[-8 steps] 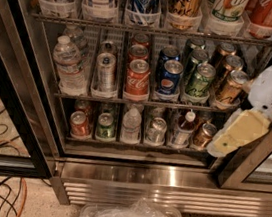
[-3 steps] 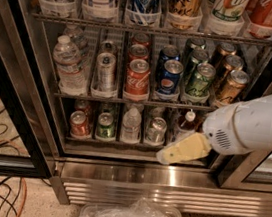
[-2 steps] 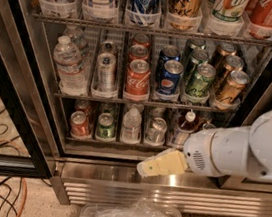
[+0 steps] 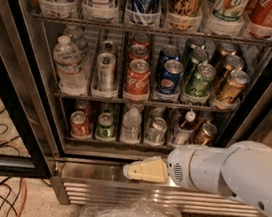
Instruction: Pick blue plastic bottle from bottom shelf of fridge
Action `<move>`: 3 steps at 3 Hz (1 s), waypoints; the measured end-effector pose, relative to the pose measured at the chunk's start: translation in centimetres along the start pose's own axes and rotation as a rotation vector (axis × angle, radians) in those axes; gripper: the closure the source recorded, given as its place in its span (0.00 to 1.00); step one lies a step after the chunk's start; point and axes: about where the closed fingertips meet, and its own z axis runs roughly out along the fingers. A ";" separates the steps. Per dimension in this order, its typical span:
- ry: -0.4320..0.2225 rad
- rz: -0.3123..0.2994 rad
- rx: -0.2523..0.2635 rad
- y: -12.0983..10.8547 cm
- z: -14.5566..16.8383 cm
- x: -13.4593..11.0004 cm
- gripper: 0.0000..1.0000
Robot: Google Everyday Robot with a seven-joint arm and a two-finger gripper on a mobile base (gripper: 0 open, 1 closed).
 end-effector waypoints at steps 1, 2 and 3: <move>-0.001 -0.001 0.000 0.0 0.0 -0.1 0.00; -0.022 0.011 0.016 -0.7 1.0 0.0 0.00; -0.028 0.066 0.081 -2.6 3.2 2.3 0.00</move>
Offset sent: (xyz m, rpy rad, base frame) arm 0.0234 -0.0030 -0.0255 0.0239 -0.0369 -0.0639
